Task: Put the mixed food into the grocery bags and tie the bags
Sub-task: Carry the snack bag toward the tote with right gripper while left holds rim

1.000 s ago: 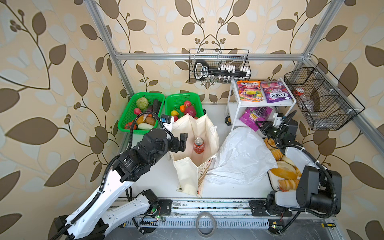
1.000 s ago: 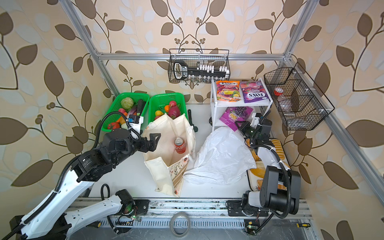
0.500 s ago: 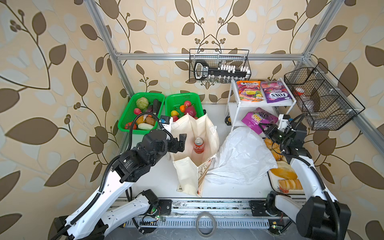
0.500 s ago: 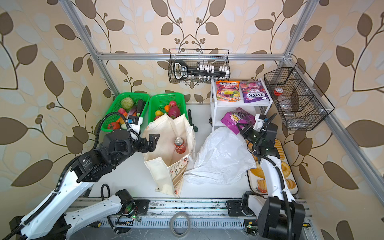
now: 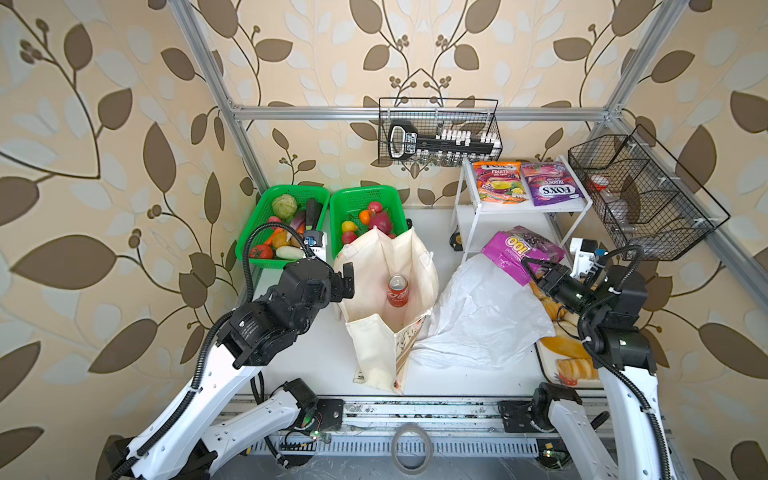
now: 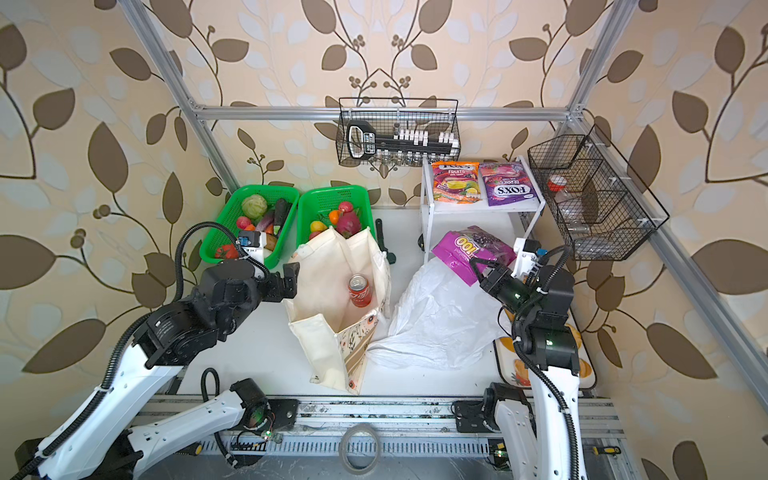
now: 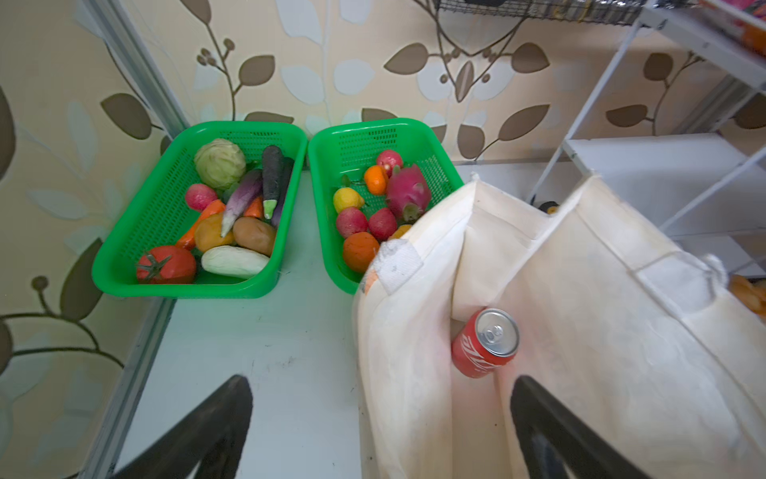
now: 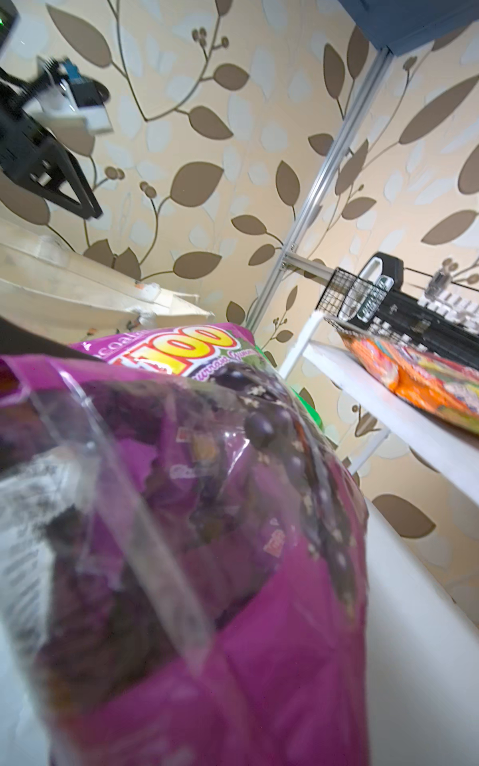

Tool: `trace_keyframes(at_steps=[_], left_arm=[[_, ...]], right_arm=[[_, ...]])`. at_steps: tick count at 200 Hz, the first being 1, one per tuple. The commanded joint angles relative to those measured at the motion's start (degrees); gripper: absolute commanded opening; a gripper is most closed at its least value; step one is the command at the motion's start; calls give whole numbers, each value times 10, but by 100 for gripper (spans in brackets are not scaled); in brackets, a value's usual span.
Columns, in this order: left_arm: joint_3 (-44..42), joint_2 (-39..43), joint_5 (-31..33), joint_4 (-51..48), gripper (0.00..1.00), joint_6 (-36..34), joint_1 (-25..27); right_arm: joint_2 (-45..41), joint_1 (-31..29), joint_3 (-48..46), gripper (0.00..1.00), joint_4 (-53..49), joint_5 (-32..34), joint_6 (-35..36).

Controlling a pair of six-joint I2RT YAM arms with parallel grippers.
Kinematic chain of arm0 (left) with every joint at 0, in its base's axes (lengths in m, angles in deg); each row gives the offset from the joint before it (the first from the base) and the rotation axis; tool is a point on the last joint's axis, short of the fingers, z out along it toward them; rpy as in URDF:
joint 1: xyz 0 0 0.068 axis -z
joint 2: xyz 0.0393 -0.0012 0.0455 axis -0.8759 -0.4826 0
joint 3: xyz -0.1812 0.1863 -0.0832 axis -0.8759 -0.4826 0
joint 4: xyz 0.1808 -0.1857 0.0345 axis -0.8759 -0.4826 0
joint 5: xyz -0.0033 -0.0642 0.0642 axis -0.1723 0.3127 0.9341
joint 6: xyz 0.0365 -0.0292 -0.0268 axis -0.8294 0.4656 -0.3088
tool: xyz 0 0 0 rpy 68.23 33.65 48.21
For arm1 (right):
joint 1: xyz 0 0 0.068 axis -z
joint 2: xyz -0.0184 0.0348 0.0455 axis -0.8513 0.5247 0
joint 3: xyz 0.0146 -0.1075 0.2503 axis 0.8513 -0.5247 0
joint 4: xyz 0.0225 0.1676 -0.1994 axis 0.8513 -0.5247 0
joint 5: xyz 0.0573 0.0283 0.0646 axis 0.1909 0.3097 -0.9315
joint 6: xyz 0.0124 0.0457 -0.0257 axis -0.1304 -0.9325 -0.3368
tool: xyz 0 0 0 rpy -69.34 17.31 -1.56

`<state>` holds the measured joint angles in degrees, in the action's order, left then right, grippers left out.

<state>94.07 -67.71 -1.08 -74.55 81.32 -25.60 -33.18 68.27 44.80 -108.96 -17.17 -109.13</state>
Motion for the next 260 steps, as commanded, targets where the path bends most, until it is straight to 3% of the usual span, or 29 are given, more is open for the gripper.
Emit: trace_keyframes(at_steps=[1,23,42,77,101,156,177,193,233,260], left_arm=[[22,-12,-33,-28,99,29,-69],[14,-19,-133,-23,99,45,-156],[6,-29,-202,-21,99,60,-192],[-23,-31,-316,2,99,76,-199],[-58,-20,-328,11,93,97,-199],[-129,33,-386,56,54,125,-199],[-132,31,-411,61,32,122,-199],[-125,25,-438,65,22,114,-199],[-121,27,-465,79,18,108,-199],[-117,32,-470,80,17,108,-199]], right_arm=[[-23,-44,84,0,-3,-32,31],[-7,-130,146,0,-12,-27,51],[28,-235,193,0,-25,2,83],[138,-488,293,0,-98,160,218],[255,-628,401,0,-194,283,315],[394,-635,489,0,-273,311,370],[429,-633,510,0,-303,316,383],[440,-631,507,0,-299,334,380],[455,-625,510,0,-297,336,379],[463,-636,510,0,-317,280,395]])
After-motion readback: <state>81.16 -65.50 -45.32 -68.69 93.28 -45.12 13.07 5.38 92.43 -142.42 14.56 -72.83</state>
